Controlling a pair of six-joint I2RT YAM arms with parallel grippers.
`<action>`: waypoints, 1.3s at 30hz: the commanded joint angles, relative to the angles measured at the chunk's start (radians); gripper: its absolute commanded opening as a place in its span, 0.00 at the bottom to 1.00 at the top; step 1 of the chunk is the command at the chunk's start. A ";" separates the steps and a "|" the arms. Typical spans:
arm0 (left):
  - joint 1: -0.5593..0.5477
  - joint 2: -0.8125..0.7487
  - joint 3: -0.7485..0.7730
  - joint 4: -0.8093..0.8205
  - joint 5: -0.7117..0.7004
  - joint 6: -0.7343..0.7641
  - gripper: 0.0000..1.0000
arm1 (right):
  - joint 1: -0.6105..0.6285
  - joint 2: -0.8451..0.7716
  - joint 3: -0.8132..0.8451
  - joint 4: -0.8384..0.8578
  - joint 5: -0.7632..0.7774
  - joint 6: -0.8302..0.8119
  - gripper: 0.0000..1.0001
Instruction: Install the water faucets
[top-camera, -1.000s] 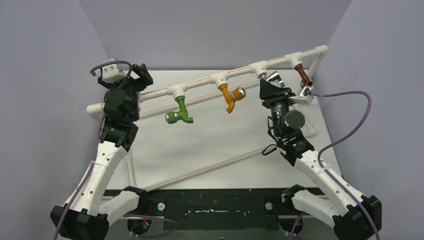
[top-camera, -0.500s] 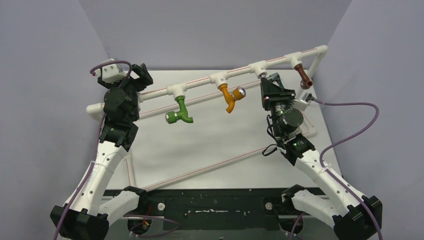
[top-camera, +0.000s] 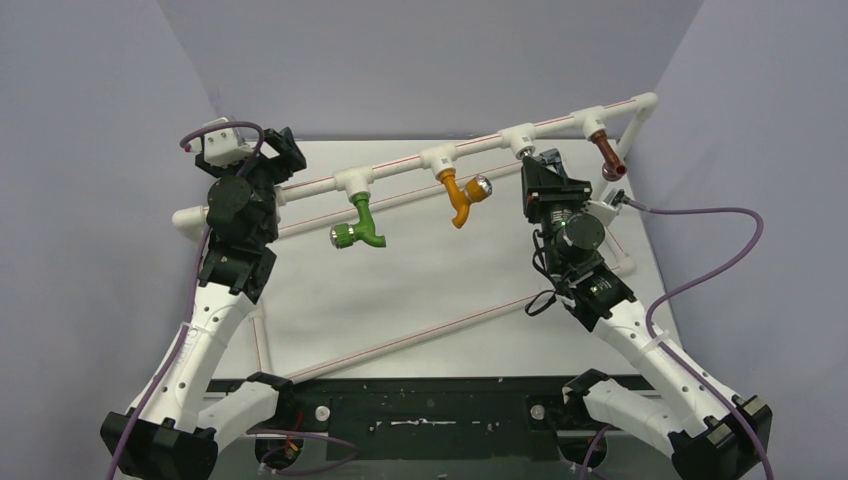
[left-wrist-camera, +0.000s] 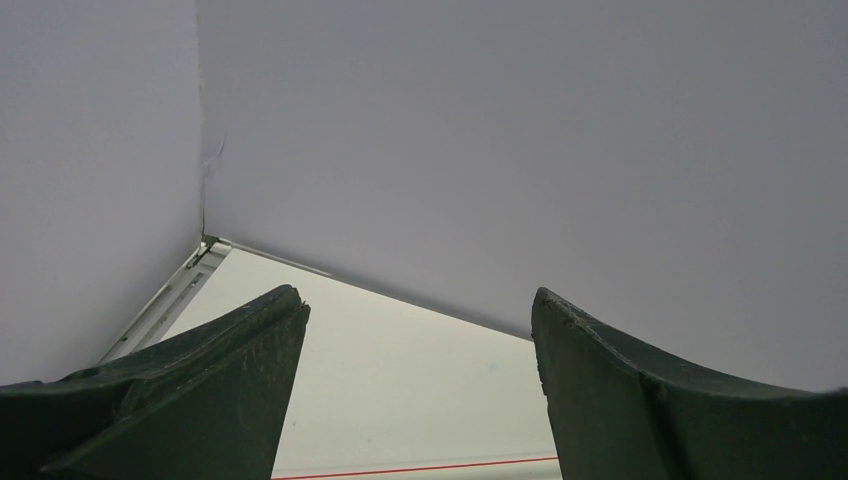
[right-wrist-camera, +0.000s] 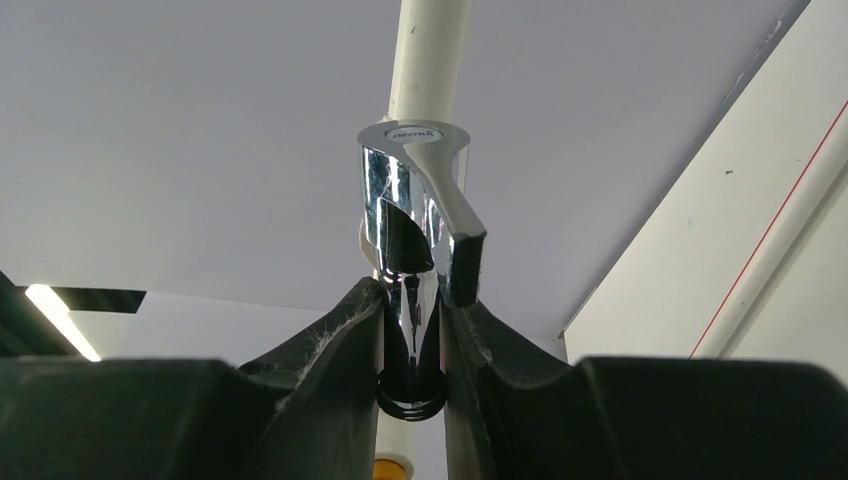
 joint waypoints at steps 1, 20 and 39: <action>-0.030 0.028 -0.096 -0.341 0.035 -0.012 0.80 | 0.025 -0.039 0.046 0.007 -0.011 0.014 0.22; -0.030 0.032 -0.097 -0.339 0.040 -0.013 0.80 | 0.010 -0.223 0.121 -0.344 0.041 -0.311 0.71; -0.030 0.034 -0.100 -0.333 0.041 -0.013 0.80 | 0.010 -0.276 0.252 -0.356 -0.141 -1.518 0.71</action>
